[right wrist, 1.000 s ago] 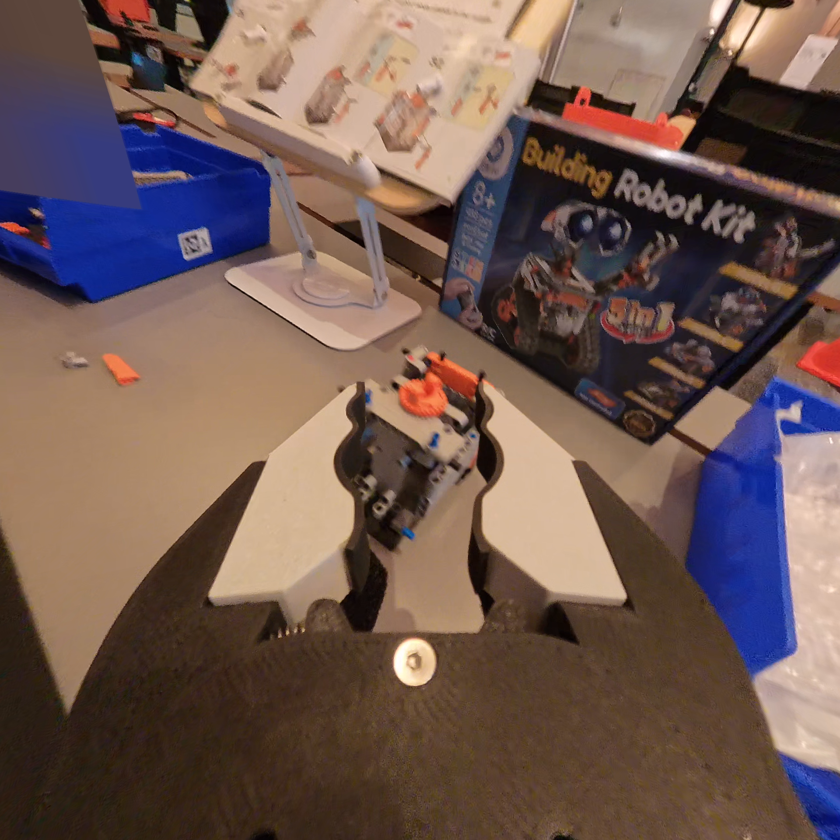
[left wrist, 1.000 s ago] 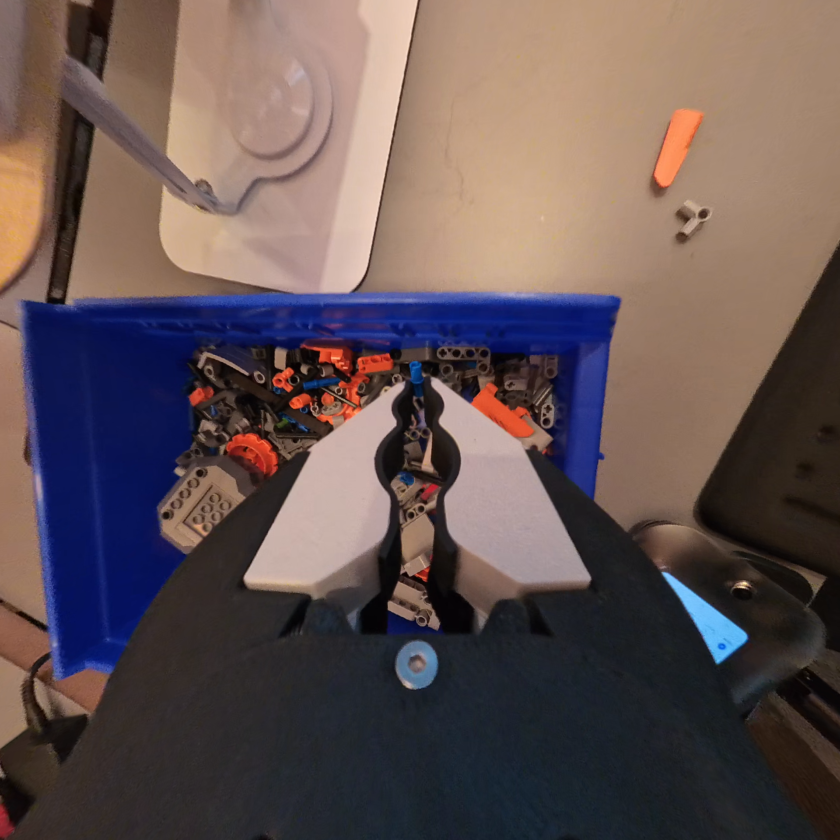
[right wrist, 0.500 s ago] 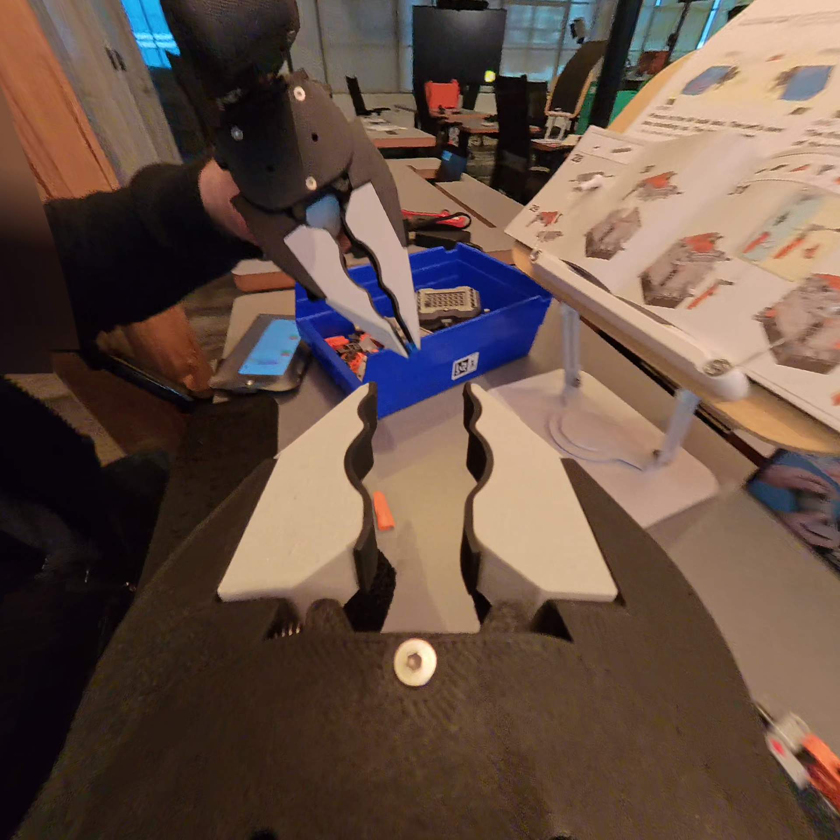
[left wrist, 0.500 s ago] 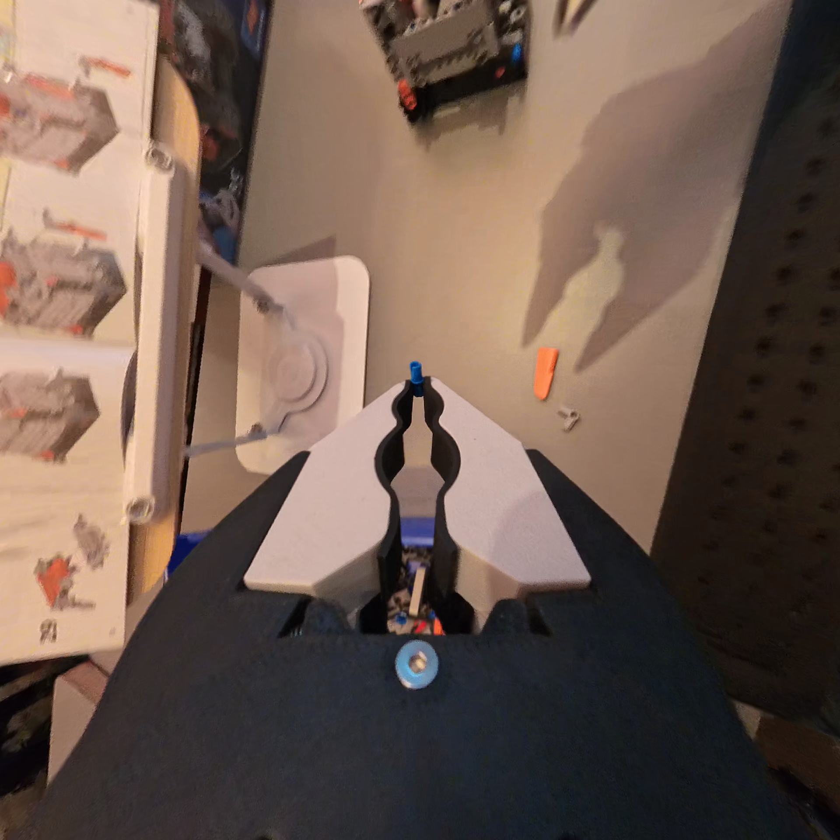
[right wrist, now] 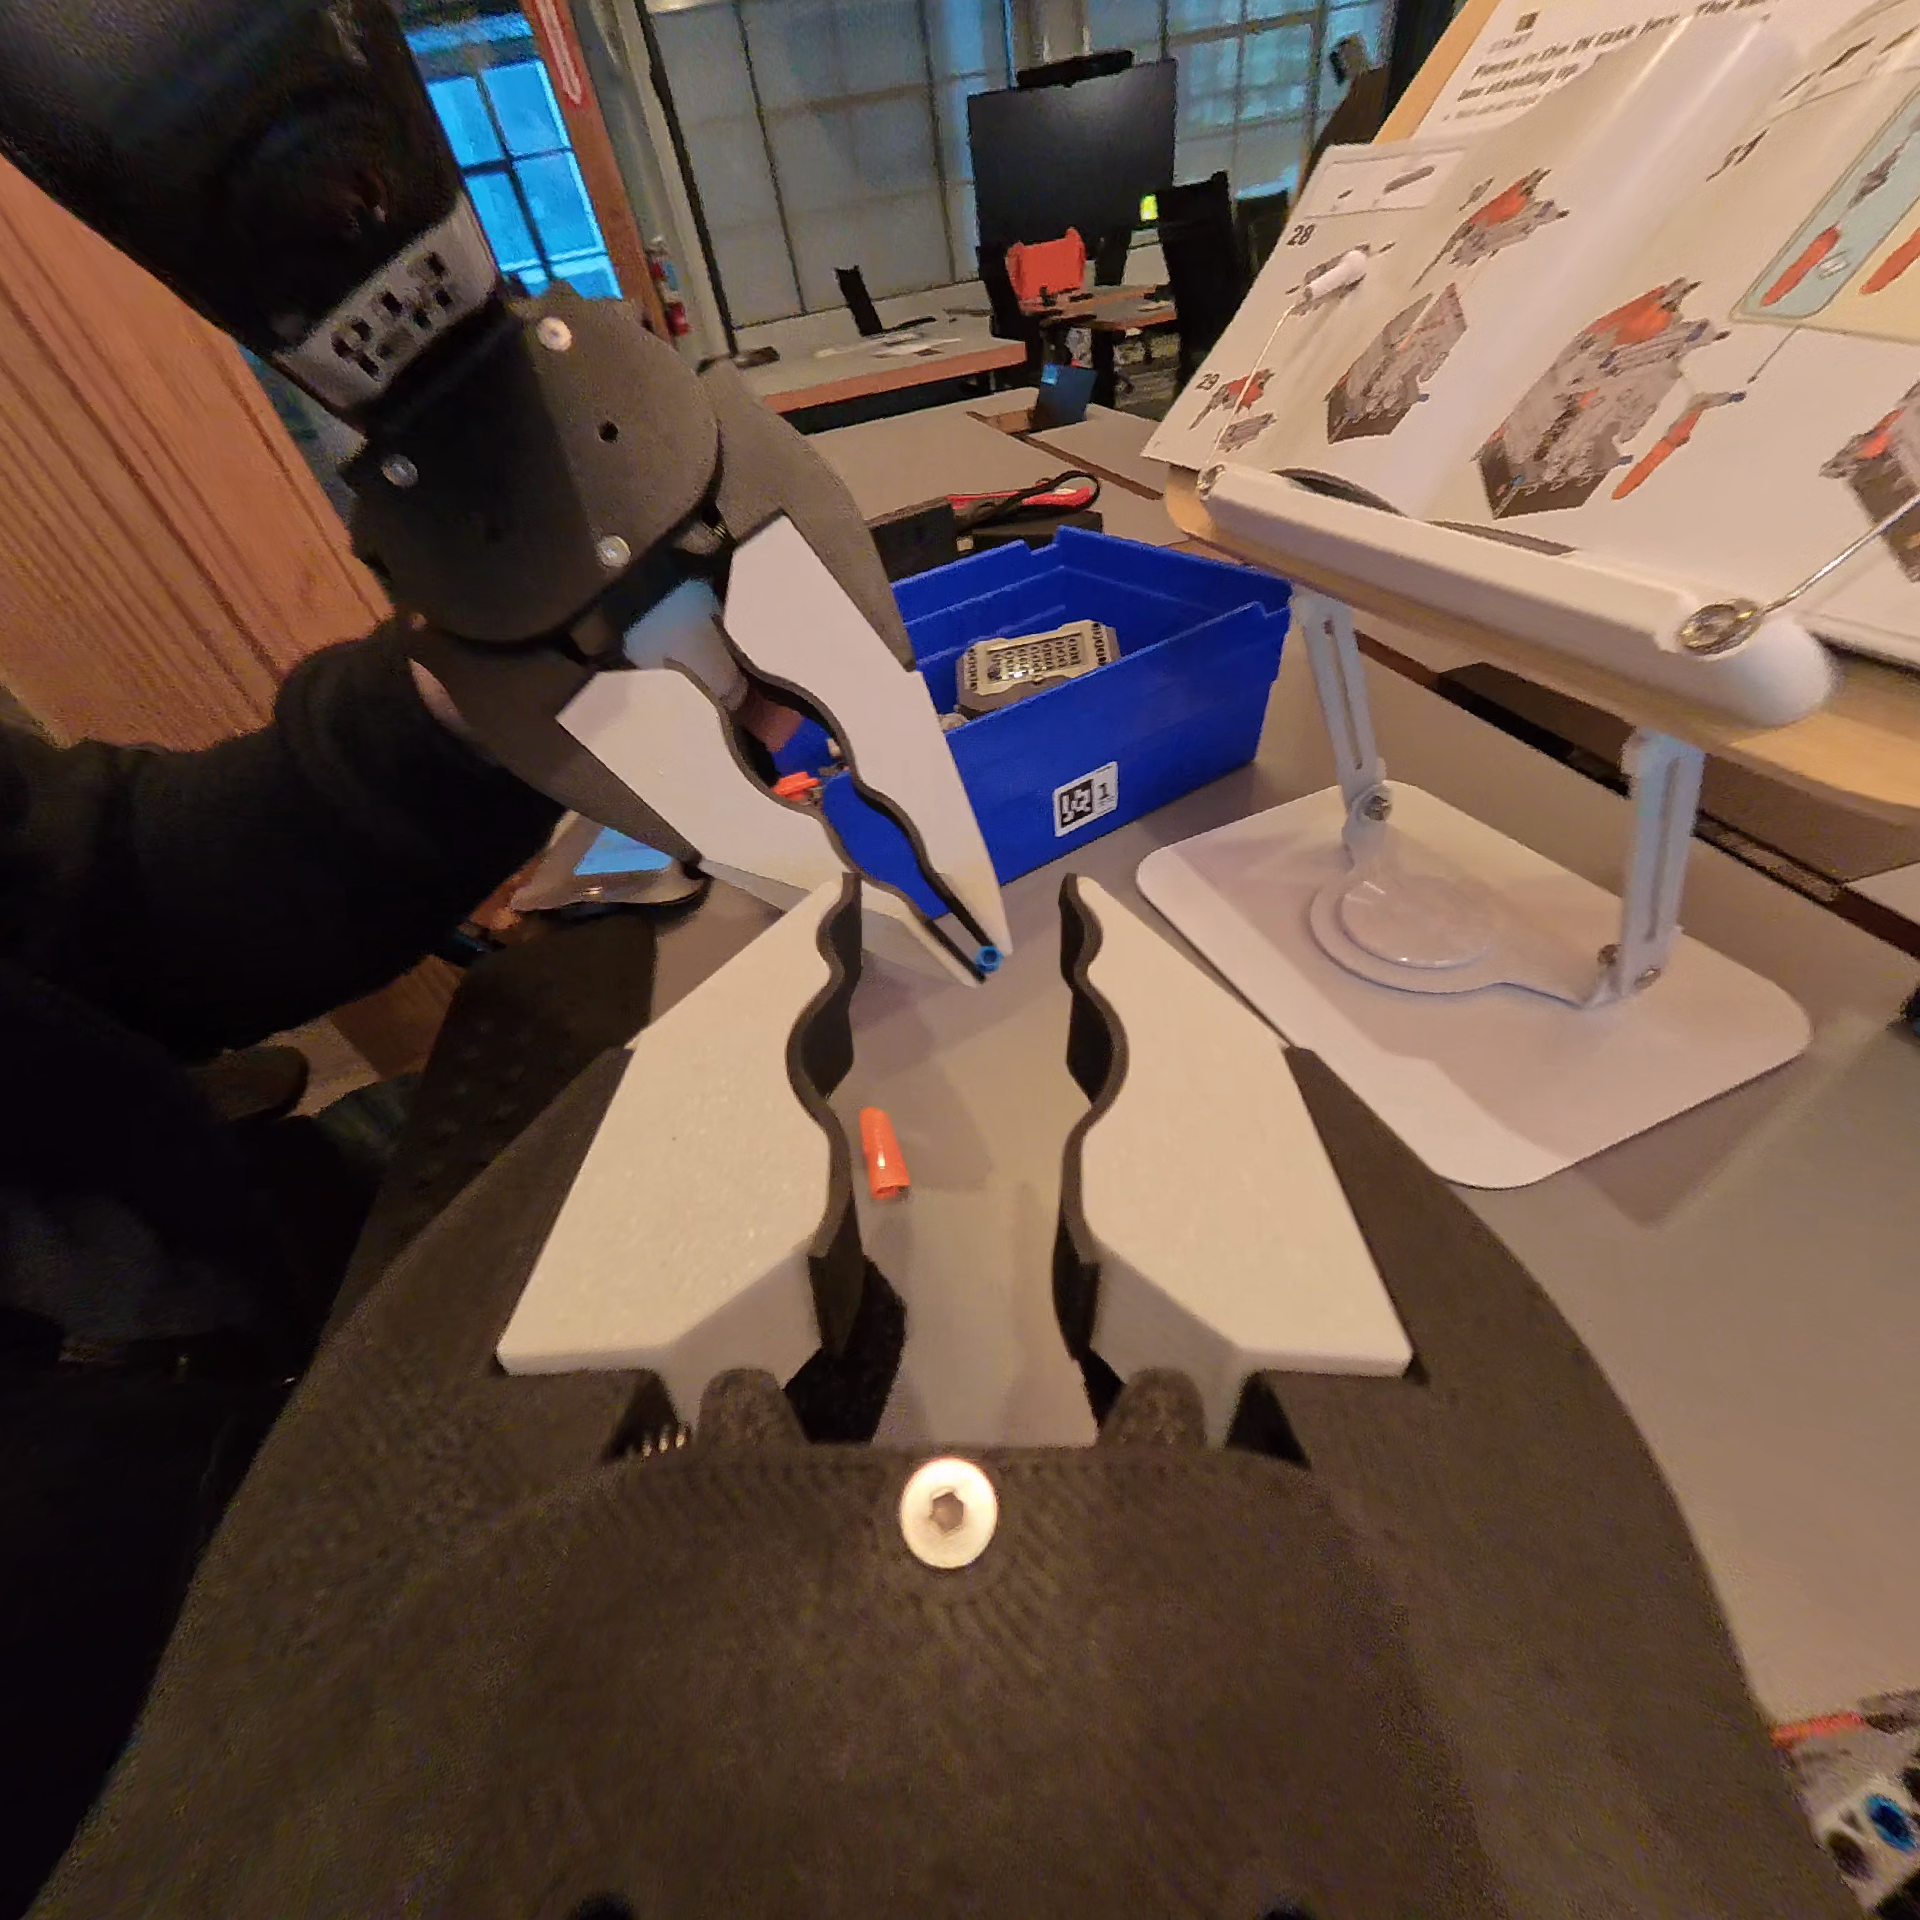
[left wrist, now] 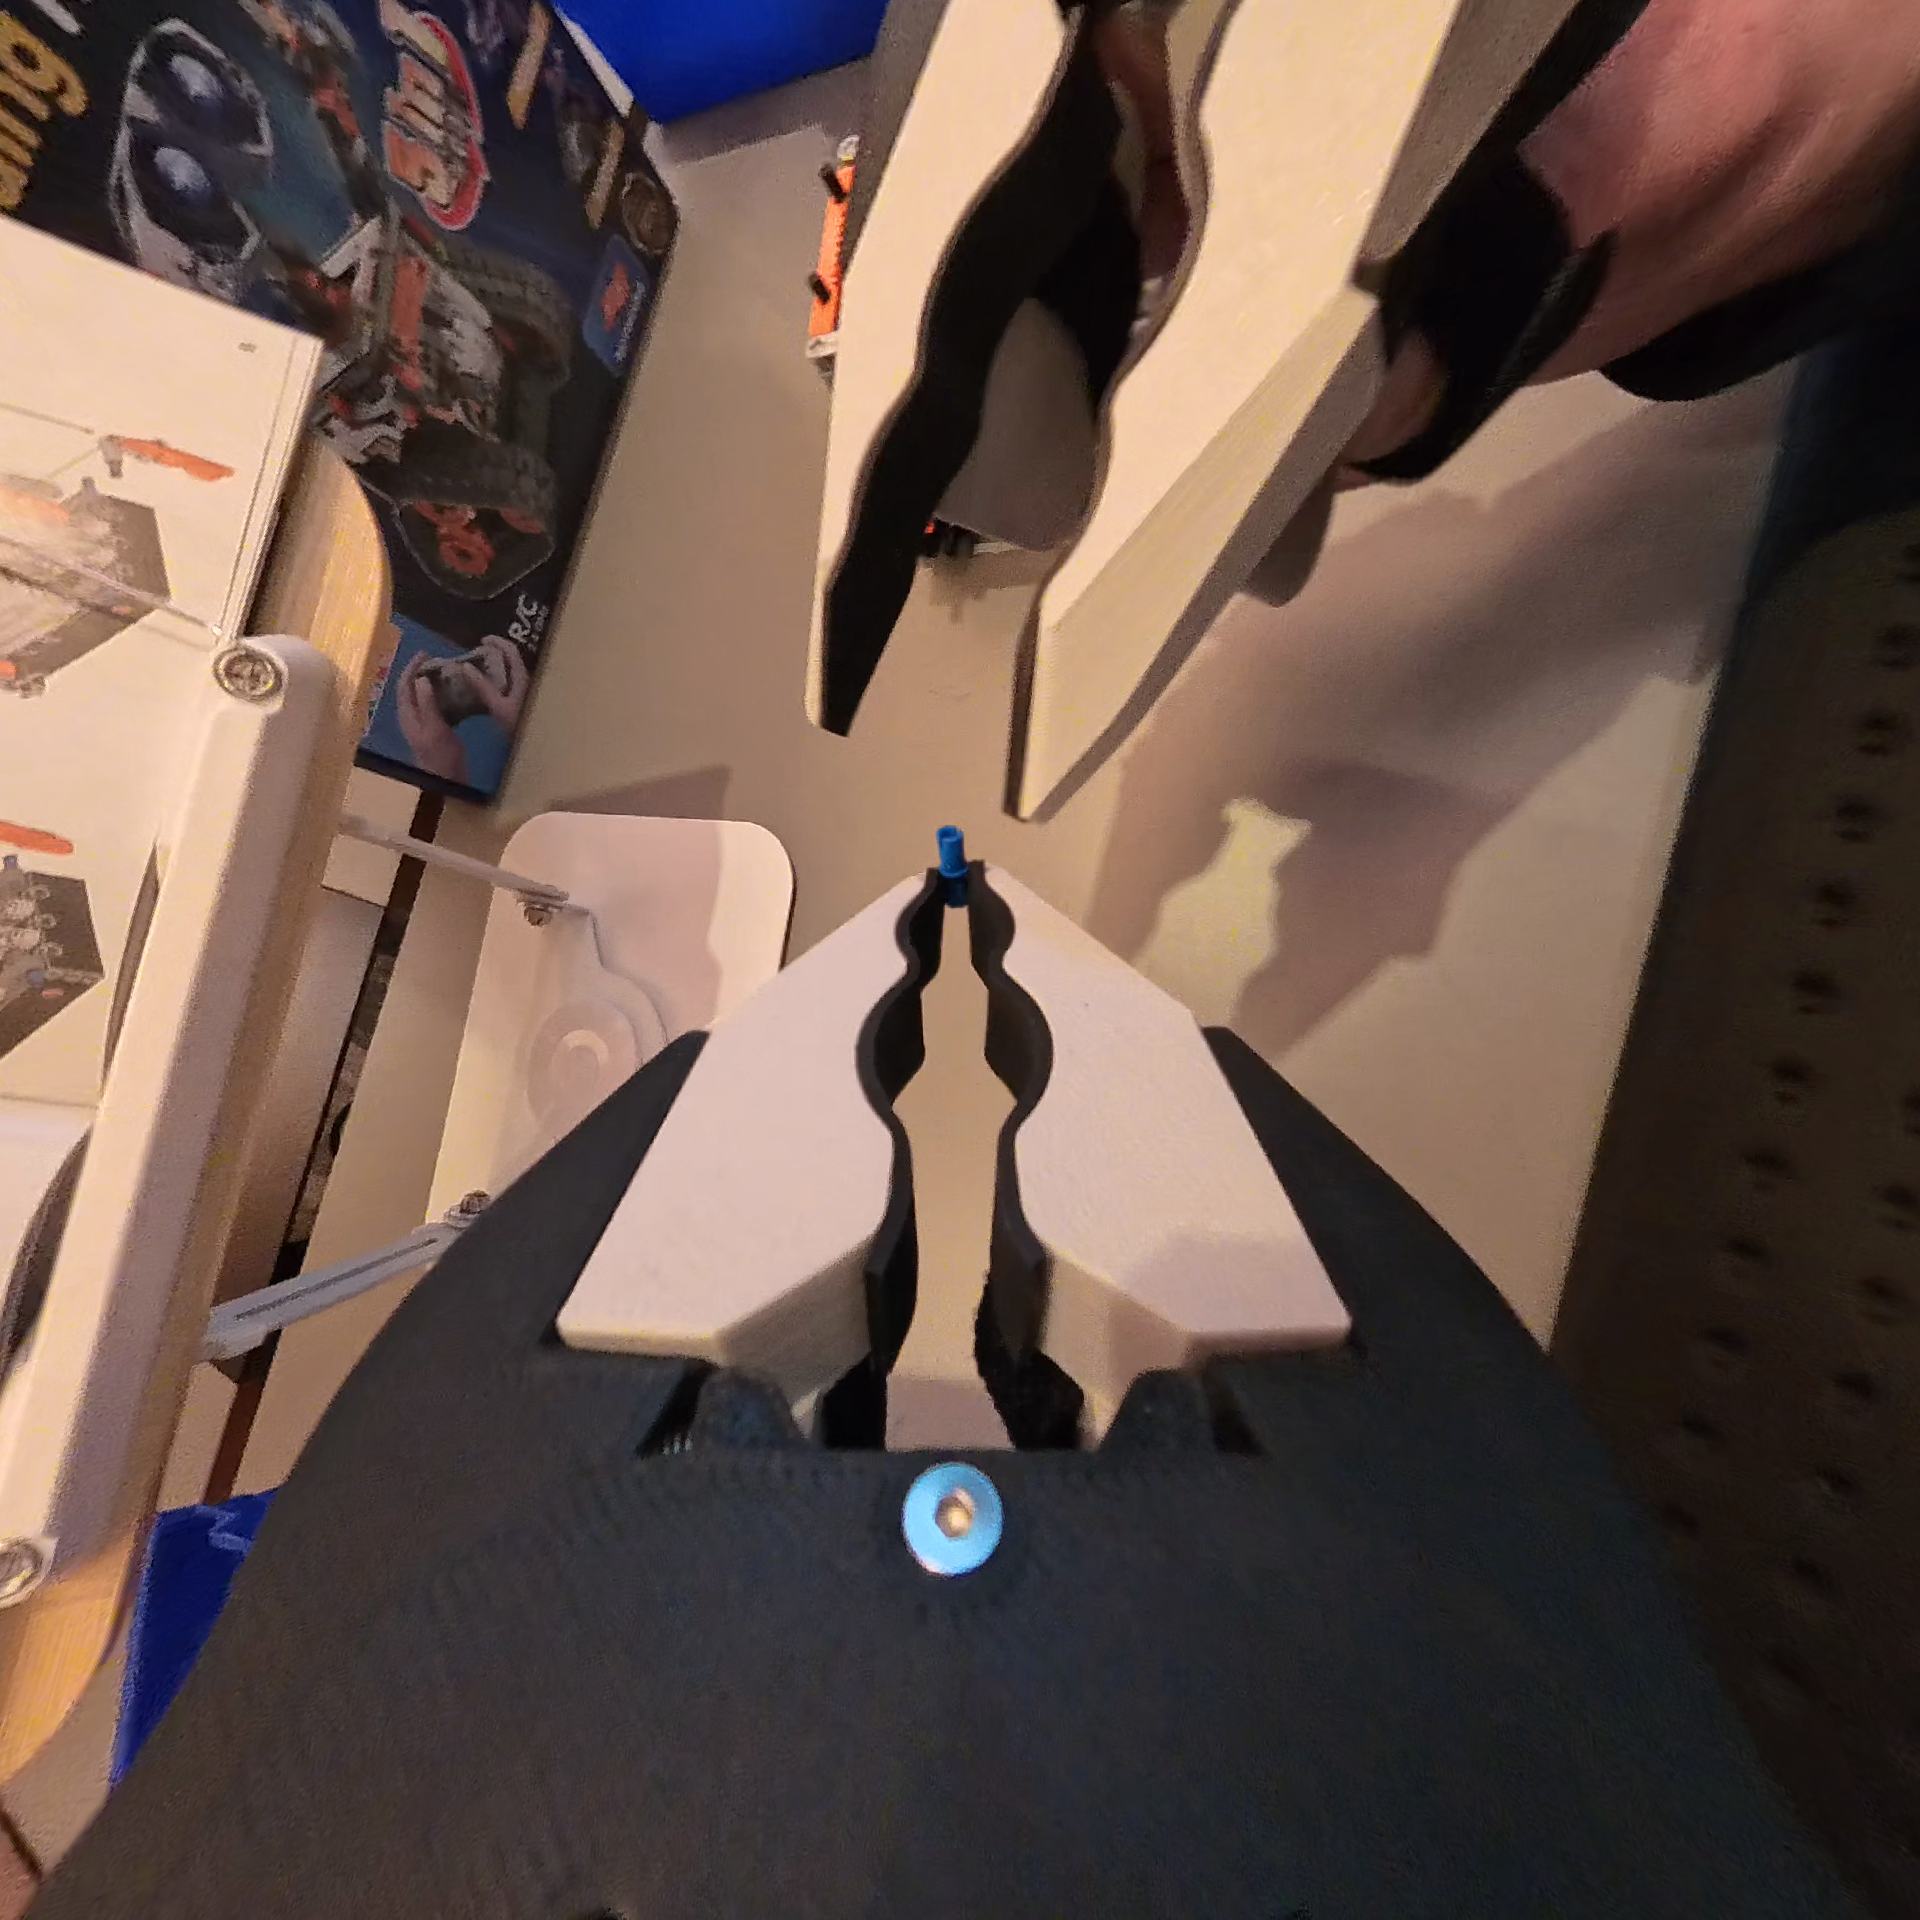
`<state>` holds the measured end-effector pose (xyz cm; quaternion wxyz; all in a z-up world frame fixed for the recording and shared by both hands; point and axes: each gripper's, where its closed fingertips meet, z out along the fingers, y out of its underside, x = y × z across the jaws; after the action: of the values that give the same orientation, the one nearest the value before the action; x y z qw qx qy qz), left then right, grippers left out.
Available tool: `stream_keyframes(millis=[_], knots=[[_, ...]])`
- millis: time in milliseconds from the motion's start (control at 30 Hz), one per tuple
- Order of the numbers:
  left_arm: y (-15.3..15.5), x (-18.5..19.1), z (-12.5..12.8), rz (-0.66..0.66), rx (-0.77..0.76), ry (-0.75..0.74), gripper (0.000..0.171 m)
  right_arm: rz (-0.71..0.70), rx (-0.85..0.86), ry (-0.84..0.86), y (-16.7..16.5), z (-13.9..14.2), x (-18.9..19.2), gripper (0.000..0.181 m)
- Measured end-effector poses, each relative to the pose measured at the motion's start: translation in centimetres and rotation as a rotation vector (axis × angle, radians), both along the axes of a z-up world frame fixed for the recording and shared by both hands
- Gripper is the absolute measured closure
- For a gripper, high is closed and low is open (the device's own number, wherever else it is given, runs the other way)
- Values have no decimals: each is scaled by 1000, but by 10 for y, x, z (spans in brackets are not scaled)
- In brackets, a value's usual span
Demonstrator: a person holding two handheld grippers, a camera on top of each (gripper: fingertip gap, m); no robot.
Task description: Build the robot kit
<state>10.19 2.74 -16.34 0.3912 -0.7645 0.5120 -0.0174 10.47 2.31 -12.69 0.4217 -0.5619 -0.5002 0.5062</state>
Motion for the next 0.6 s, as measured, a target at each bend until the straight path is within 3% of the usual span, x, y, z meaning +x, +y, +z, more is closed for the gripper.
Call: stream_keyframes(millis=[300, 600], knots=[[-2, 2, -2, -4, 185, -33, 169, 35, -26, -59, -4, -17, -7, 148], [-1, -3, -5, 0, 318, 75, 169, 44, -56, -92, -5, -25, -9, 154]])
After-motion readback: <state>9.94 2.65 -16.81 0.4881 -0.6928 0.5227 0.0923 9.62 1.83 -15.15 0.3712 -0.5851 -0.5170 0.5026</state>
